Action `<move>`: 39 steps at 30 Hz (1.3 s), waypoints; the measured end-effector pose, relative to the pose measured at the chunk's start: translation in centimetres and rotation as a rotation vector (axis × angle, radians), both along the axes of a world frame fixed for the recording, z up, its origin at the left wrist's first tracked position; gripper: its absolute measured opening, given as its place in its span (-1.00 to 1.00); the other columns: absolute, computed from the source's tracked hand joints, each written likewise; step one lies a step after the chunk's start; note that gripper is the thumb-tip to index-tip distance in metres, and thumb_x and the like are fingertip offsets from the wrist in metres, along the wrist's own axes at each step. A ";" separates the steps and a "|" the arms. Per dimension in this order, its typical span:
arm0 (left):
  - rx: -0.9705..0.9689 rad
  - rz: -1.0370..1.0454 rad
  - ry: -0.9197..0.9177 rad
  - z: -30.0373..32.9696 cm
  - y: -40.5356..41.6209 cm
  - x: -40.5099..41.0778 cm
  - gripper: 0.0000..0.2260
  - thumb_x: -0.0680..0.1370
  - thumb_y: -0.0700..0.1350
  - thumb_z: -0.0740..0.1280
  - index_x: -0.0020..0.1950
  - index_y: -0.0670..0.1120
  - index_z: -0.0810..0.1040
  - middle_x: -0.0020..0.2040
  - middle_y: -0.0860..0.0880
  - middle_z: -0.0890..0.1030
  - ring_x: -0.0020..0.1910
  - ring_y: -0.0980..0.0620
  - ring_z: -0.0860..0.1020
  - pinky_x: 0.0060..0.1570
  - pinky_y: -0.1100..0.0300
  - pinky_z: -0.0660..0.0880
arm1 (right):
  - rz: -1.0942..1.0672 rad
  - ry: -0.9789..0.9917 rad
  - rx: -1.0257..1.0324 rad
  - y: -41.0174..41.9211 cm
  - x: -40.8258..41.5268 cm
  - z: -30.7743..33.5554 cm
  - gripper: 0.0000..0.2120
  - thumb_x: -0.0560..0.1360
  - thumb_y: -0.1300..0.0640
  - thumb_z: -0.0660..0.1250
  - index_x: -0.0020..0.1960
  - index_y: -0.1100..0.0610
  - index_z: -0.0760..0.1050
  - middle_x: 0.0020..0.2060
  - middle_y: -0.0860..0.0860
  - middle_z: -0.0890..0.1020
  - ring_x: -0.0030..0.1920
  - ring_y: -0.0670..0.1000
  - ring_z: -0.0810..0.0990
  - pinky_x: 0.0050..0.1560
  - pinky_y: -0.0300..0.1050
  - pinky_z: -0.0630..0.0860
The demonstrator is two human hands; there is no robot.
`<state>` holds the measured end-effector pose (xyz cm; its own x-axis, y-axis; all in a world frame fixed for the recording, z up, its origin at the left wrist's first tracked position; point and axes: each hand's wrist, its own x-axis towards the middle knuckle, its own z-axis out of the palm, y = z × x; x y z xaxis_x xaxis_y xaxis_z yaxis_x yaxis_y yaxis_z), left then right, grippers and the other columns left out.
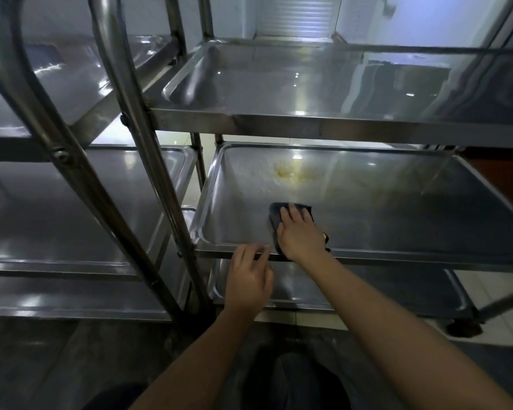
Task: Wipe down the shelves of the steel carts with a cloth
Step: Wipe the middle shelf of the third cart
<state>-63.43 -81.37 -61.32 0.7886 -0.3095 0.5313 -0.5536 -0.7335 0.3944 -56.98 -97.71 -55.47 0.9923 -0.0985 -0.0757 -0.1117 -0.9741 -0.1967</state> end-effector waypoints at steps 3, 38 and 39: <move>0.005 0.017 -0.064 -0.8 -0.1 0.1 -0.64 0.56 -0.13 0.25 0.33 -0.17 0.59 0.27 -0.11 0.56 0.31 -0.10 0.46 0.34 -0.03 0.45 | 0.002 -0.027 -0.013 0.0 3.7 -0.1 -0.47 0.69 -0.05 -0.06 0.63 0.08 0.05 0.62 0.07 0.08 0.58 0.24 0.07 0.51 0.21 0.16; -0.037 -0.086 -0.103 0.5 -5.3 -2.0 -0.68 0.59 -0.13 0.26 0.30 -0.17 0.61 0.28 -0.13 0.55 0.29 -0.10 0.49 0.38 -0.05 0.39 | -0.099 -0.041 -0.053 -6.9 -4.7 0.4 -0.51 0.67 -0.03 0.03 0.59 -0.05 0.11 0.63 -0.03 0.05 0.59 0.14 0.08 0.48 0.09 0.22; -0.030 -0.090 -0.098 0.4 -5.8 -2.1 -0.68 0.58 -0.14 0.27 0.30 -0.17 0.61 0.28 -0.13 0.55 0.29 -0.11 0.48 0.35 -0.07 0.42 | -0.103 -0.035 -0.058 -7.1 -4.6 0.3 -0.51 0.67 -0.03 0.02 0.60 -0.06 0.10 0.63 -0.04 0.03 0.59 0.14 0.07 0.50 0.09 0.20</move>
<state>-65.53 -87.16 -60.94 0.7024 -0.3597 0.6142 -0.6535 -0.6679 0.3562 -61.60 -104.81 -55.12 0.9785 -0.2036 -0.0326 -0.2061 -0.9675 -0.1463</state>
